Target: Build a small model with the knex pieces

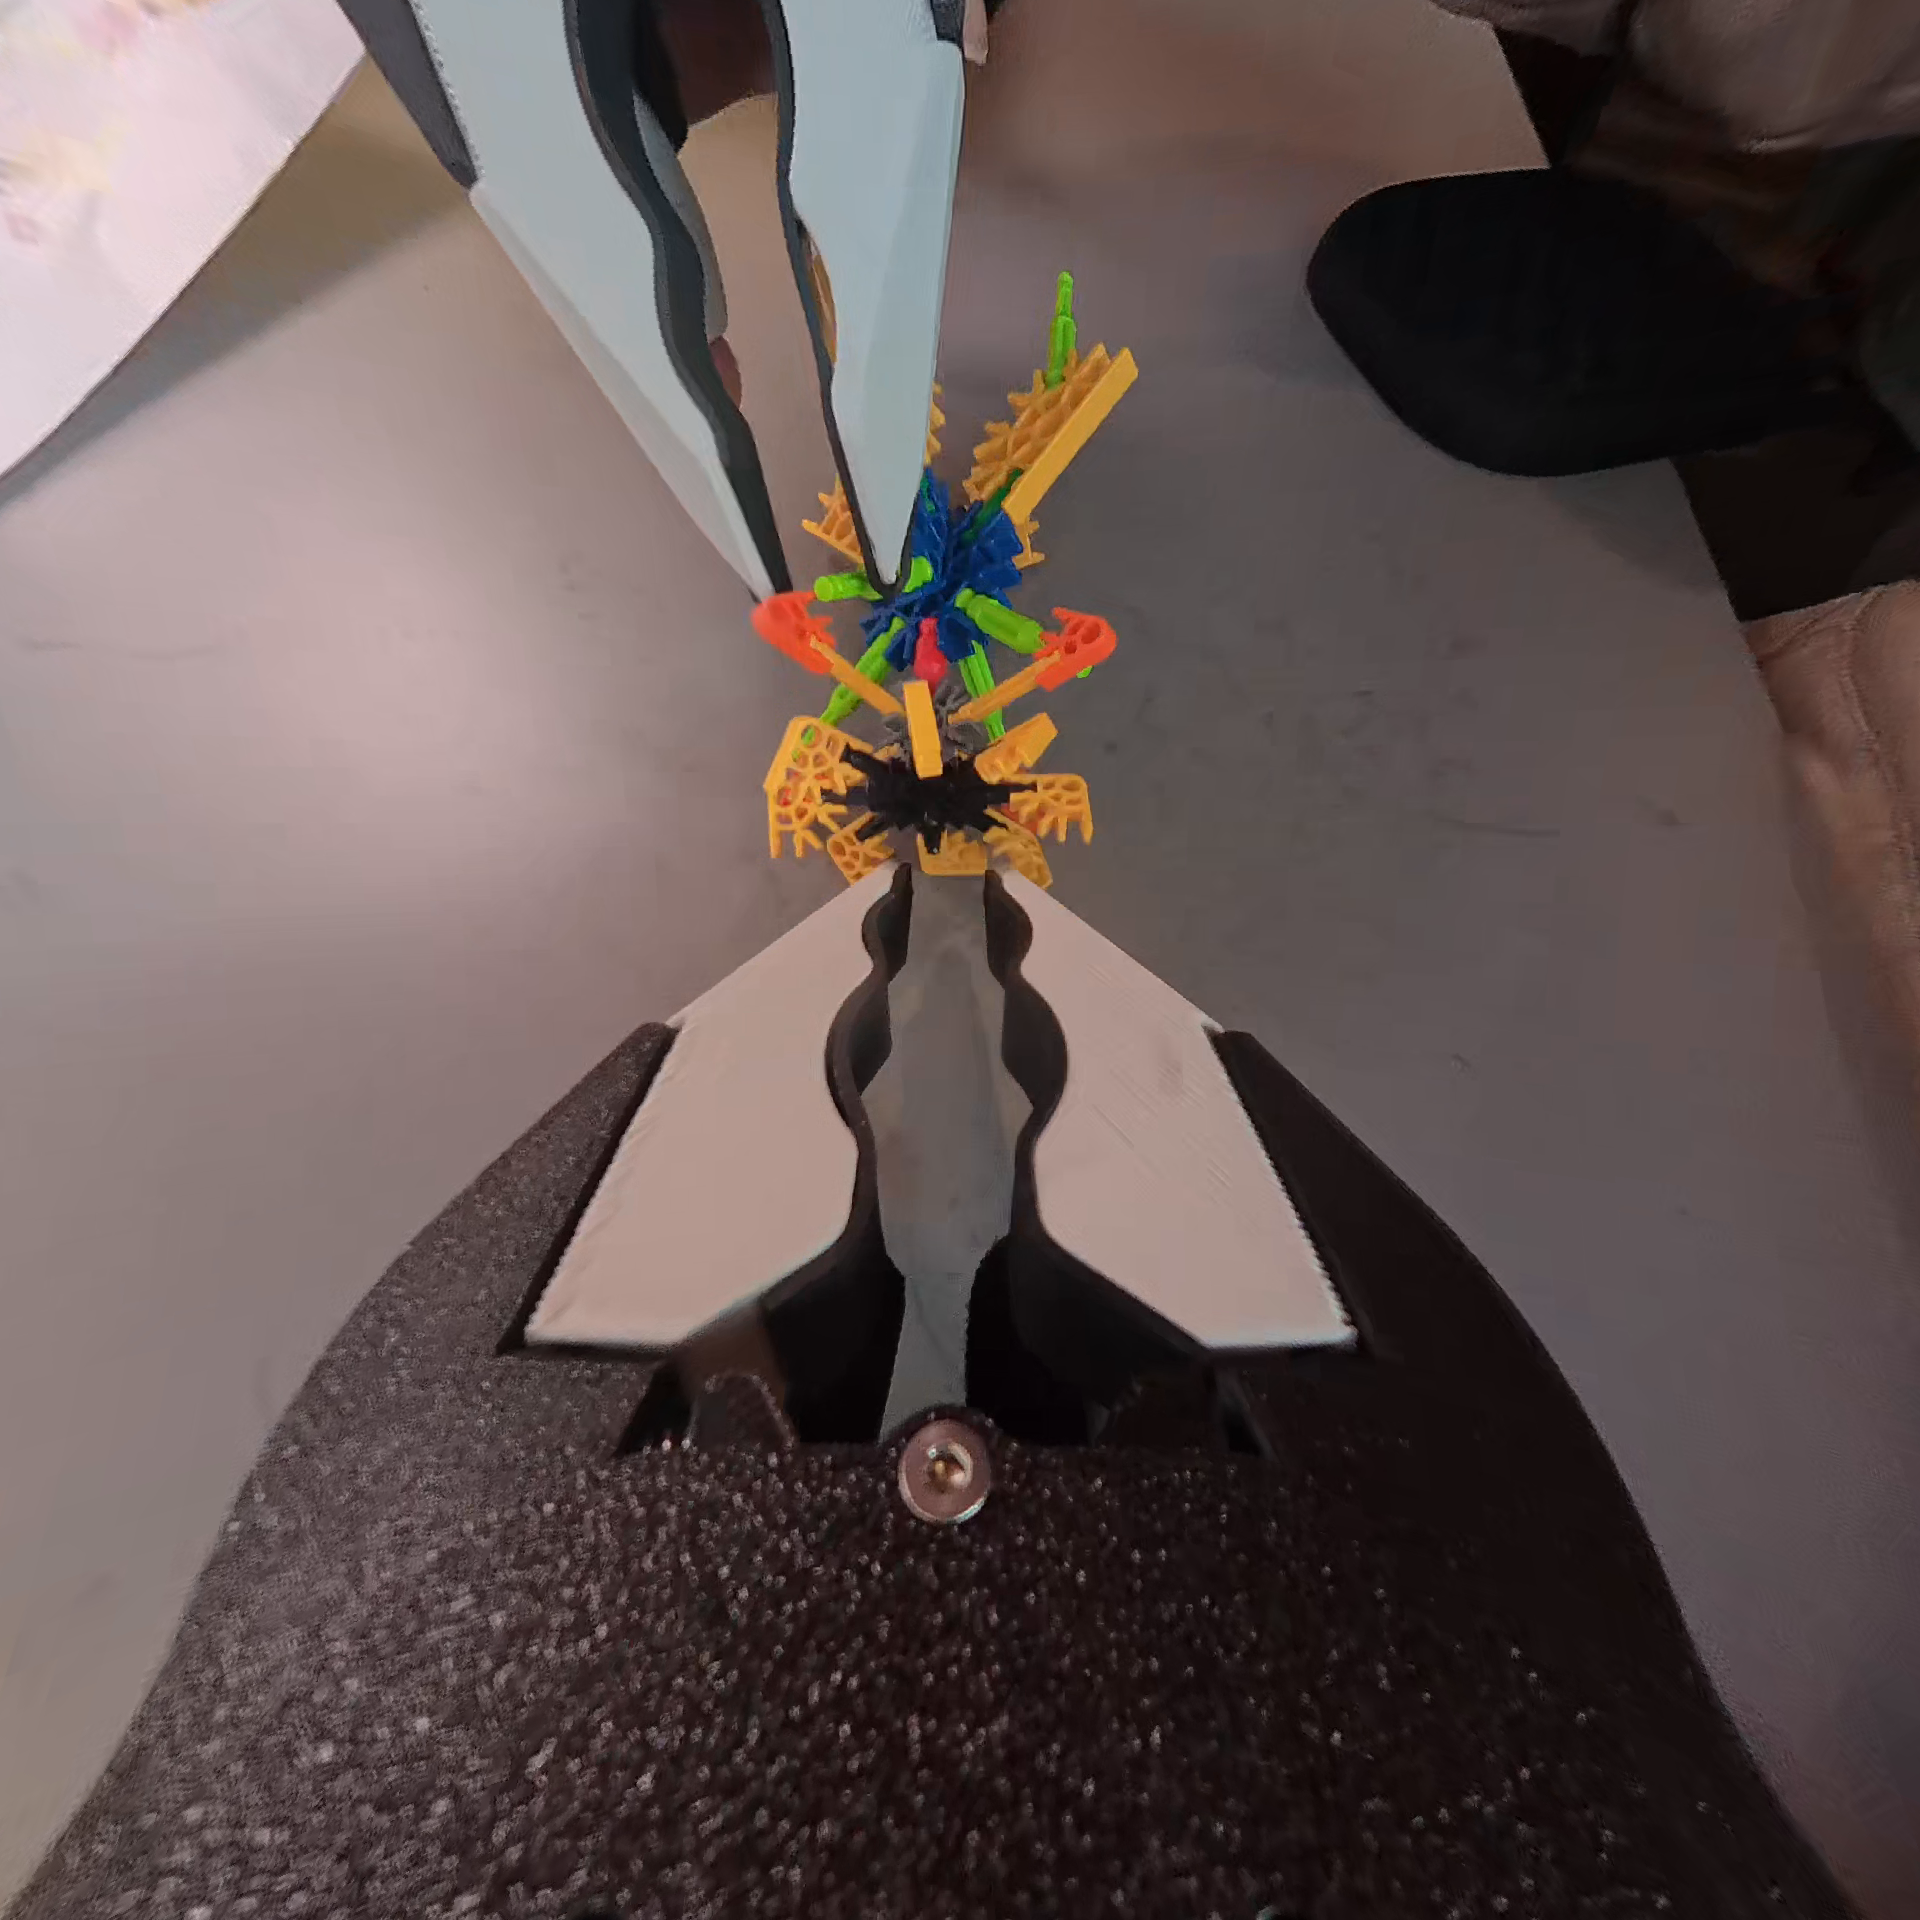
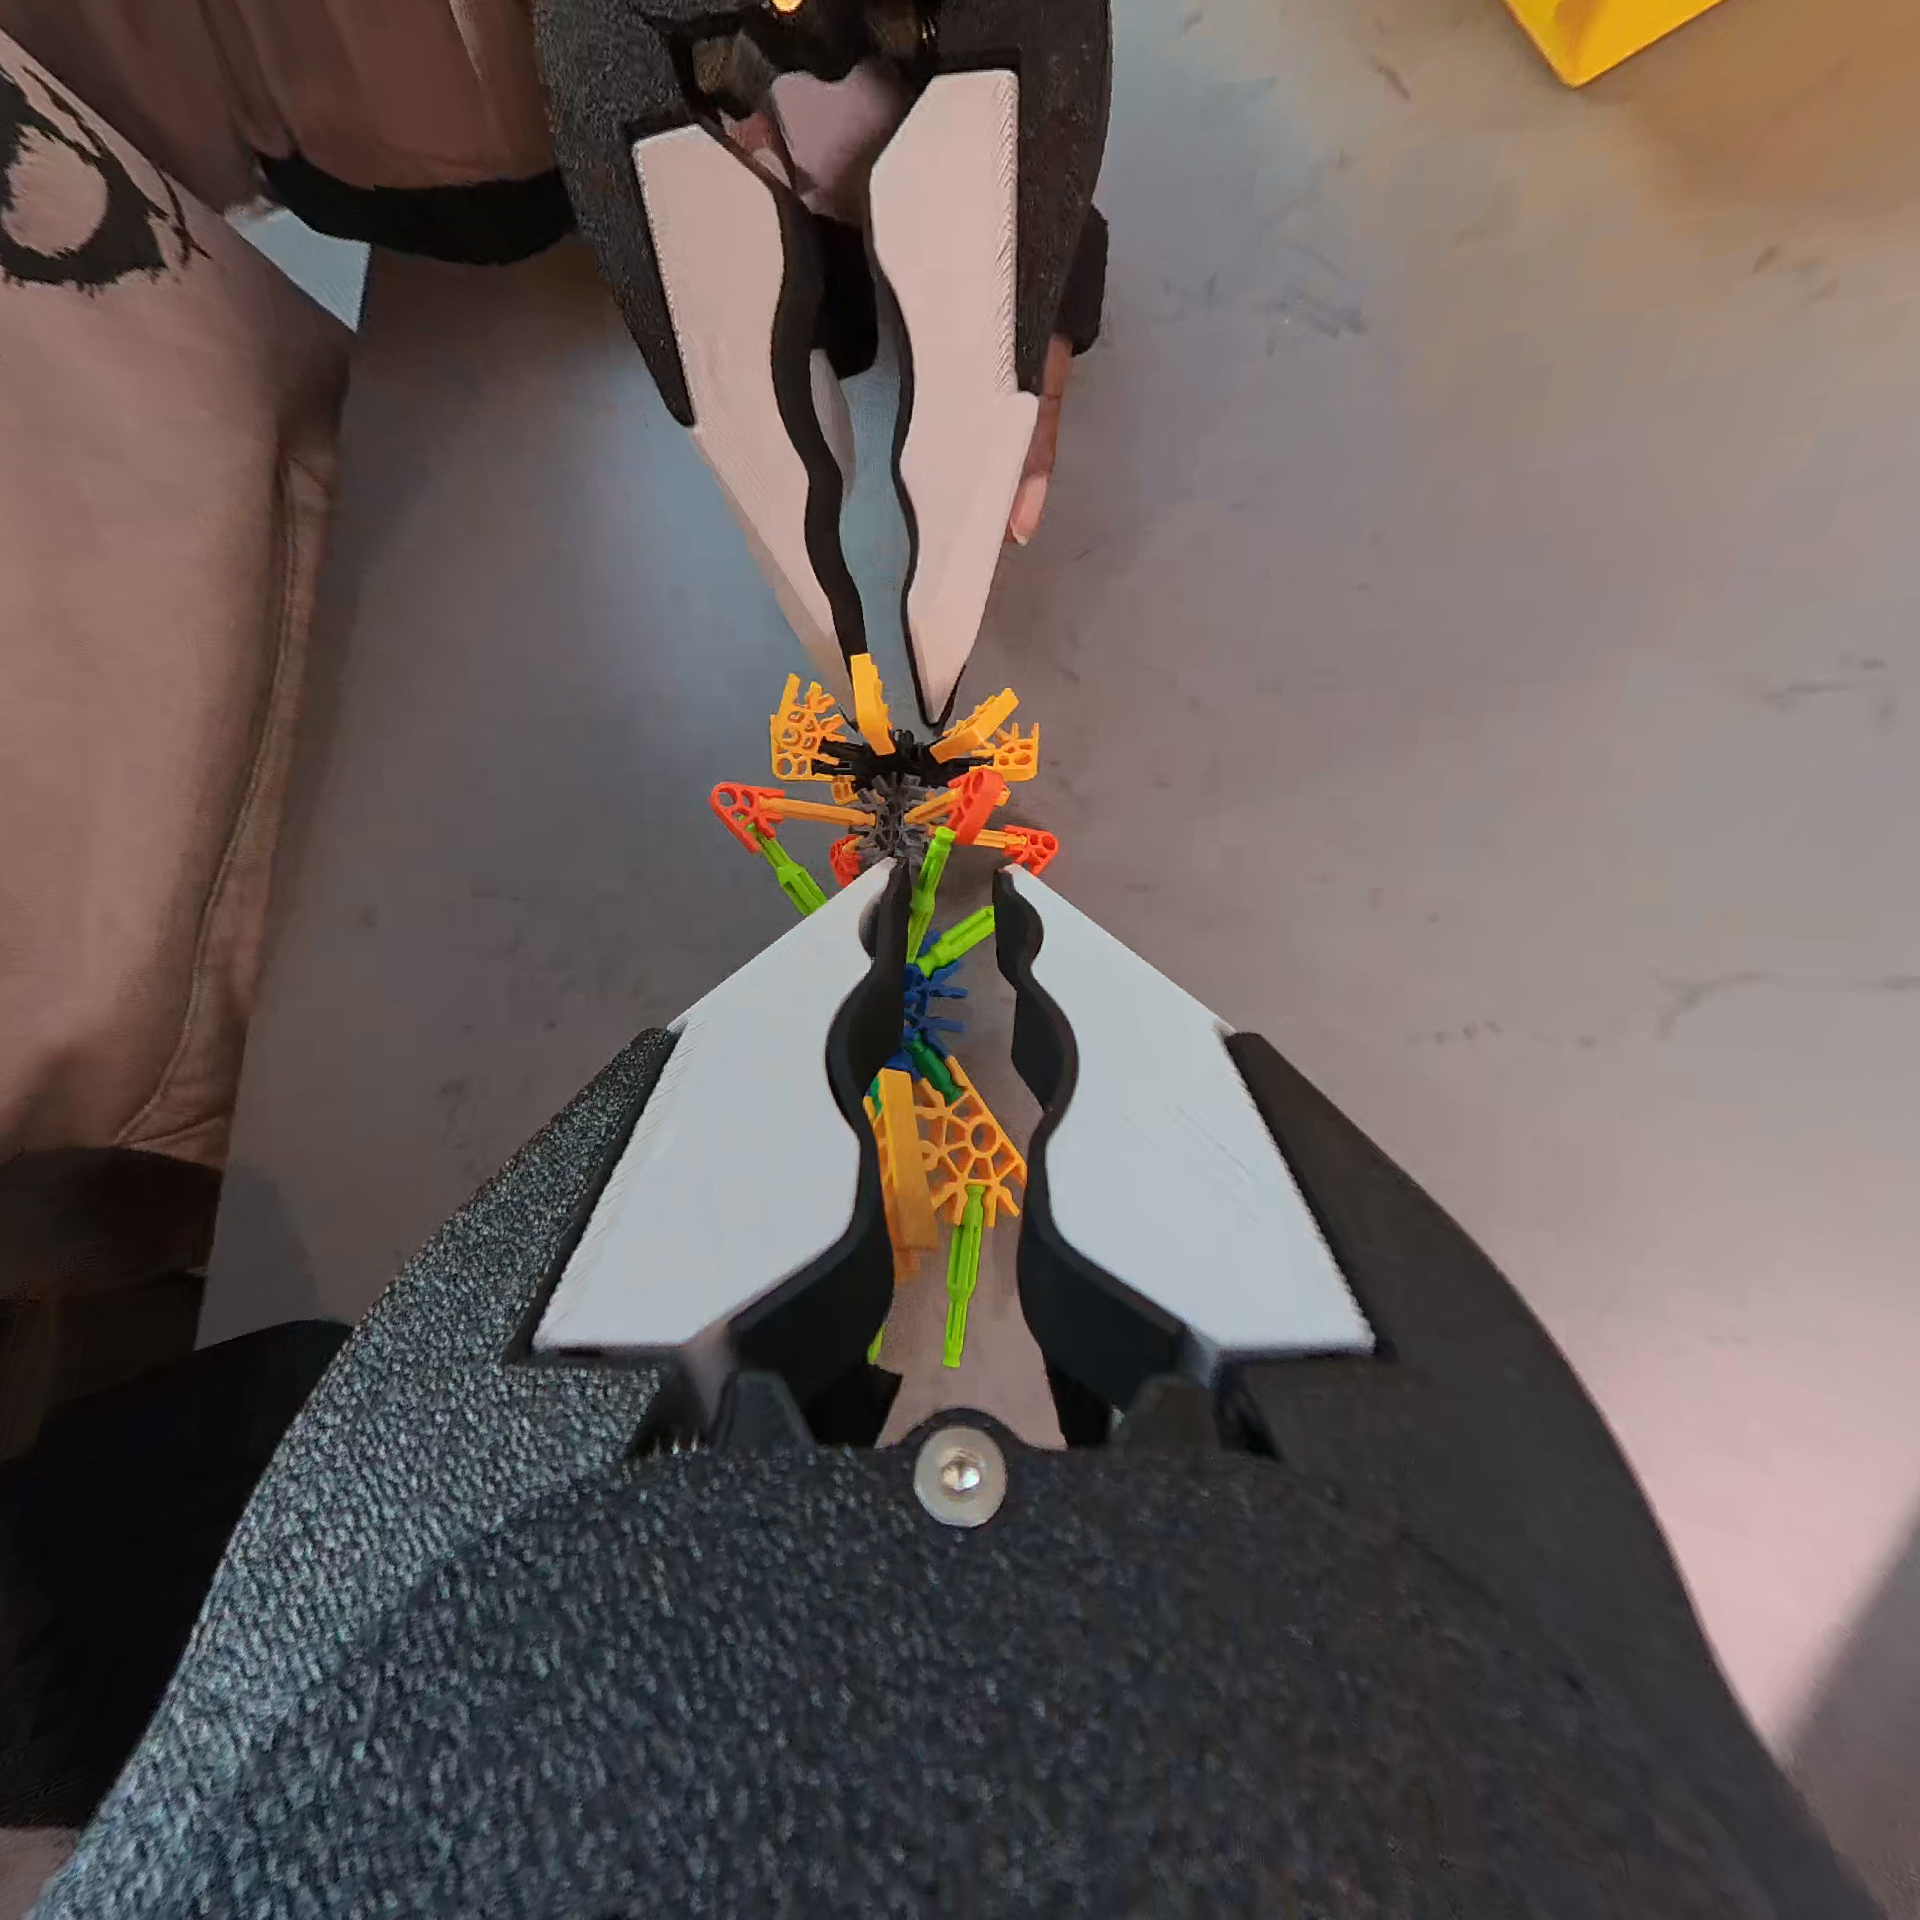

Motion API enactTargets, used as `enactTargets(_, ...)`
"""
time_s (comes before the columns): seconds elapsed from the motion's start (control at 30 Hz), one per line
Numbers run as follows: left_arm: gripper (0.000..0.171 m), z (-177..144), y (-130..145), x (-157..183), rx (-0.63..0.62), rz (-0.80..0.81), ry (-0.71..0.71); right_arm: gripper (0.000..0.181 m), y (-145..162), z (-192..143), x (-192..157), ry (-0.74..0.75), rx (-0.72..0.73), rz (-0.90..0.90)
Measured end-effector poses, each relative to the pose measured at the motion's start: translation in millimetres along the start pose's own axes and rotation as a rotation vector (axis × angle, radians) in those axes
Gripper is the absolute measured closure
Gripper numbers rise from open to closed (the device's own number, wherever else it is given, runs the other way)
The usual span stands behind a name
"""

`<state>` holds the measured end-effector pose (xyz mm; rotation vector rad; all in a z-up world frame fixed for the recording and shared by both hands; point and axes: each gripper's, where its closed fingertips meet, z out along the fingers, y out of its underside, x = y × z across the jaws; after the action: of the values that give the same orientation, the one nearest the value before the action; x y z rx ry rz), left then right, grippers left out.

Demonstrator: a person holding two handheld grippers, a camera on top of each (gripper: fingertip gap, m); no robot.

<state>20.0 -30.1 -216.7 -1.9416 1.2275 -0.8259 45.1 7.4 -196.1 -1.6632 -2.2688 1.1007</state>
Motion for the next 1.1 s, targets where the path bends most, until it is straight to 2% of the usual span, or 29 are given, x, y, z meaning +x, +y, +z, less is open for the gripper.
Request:
enactTargets(0.13,0.156,-30.1,-21.9,-17.5,0.166,-0.167,0.034,0.177,-0.9,-1.2,-3.2,-0.055,0.078,0.015)
enactTargets(0.23,0.153,-26.2,-43.8,-27.1,0.255,-0.296,0.065,0.179,-2.0,1.0,-6.8,-0.088,0.116,0.02)
enactTargets(0.33,0.151,-6.1,-42.1,-22.8,0.196,-0.337,0.112,0.179,-3.5,2.9,-8.7,-0.097,0.143,0.008)
enactTargets(0.4,0.157,2.3,-37.6,-20.6,0.155,-0.336,0.114,0.18,-5.0,4.1,-9.2,-0.09,0.162,0.001)
enactTargets(0.47,0.166,3.0,-39.6,-15.7,0.162,-0.335,0.137,0.18,-5.7,4.8,-9.9,-0.074,0.175,-0.02)
enactTargets(0.83,0.168,2.9,-40.6,-12.2,0.172,-0.333,0.146,0.18,-7.1,6.7,-11.4,-0.025,0.228,-0.046)
enactTargets(0.97,0.168,3.1,-42.8,-8.2,0.189,-0.332,0.169,0.169,-8.5,5.8,-9.1,0.018,0.242,-0.065)
enactTargets(1.1,0.168,5.2,-43.5,-4.4,0.183,-0.314,0.17,0.174,-12.7,7.9,-13.9,-0.007,0.259,-0.092)
